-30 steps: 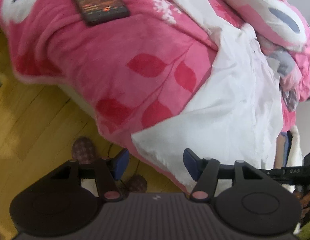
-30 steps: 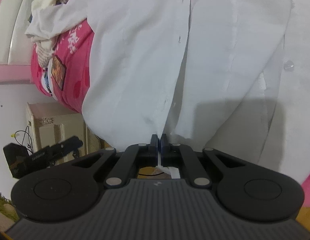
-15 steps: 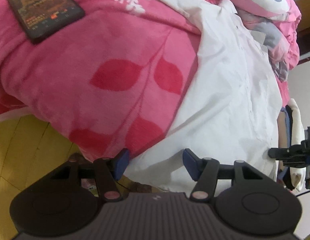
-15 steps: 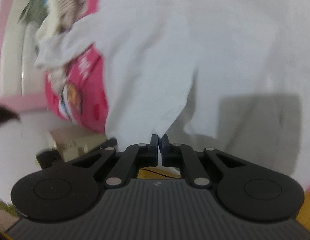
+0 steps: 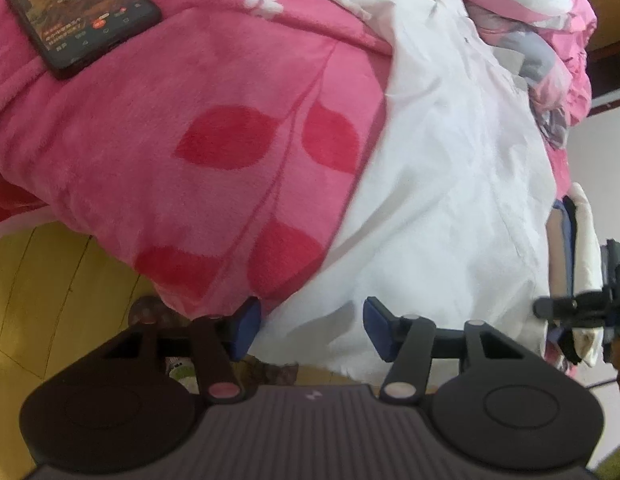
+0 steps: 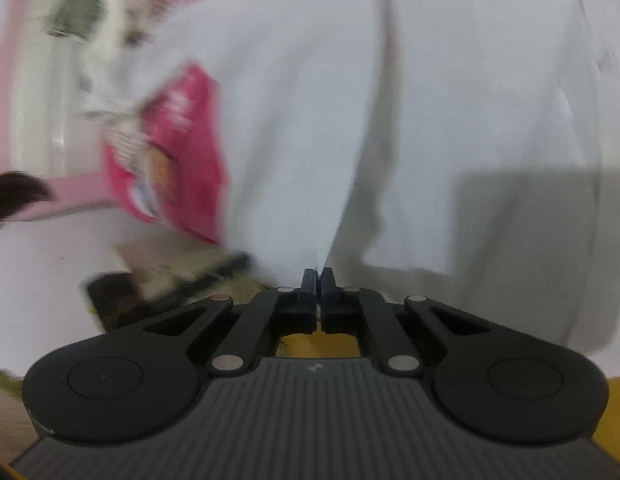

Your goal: Fold clothes

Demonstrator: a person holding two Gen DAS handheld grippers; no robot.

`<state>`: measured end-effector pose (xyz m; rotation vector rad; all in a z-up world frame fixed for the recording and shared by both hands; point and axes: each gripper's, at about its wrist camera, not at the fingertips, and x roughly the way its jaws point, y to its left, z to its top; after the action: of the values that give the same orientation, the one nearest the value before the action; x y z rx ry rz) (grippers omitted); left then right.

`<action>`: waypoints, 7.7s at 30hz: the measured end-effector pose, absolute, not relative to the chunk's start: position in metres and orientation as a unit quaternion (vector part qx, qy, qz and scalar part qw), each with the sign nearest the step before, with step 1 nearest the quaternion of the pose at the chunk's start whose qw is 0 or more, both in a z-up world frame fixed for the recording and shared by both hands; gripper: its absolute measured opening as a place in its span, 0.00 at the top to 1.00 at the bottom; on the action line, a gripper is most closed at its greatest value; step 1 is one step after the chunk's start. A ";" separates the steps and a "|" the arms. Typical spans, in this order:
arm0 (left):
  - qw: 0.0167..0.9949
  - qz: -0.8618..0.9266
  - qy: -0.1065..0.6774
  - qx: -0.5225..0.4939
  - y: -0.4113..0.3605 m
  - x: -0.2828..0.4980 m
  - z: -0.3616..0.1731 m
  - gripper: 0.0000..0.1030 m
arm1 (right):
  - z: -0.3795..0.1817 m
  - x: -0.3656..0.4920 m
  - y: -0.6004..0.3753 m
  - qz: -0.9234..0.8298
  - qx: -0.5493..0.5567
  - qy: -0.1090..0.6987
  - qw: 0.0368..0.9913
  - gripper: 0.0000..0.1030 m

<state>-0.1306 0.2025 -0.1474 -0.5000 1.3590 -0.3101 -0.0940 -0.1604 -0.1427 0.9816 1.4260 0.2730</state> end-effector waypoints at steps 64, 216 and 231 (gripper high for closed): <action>0.671 -0.156 0.664 -0.290 0.228 -0.141 -0.162 0.99 | -0.163 -0.083 -0.178 0.072 0.308 0.702 0.637 0.97; 0.911 -0.110 0.389 -0.081 0.109 0.161 -0.104 0.41 | -0.050 0.114 -0.273 -0.093 0.257 0.357 0.893 0.96; 0.851 -0.208 0.479 -0.062 0.053 0.018 -0.071 0.40 | -0.065 -0.160 -0.231 -0.139 0.358 0.536 0.751 0.94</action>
<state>0.0181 0.0528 -0.0706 -0.1307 1.0089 -0.4378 -0.1603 -0.2309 -0.0650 0.7824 1.1716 -0.3030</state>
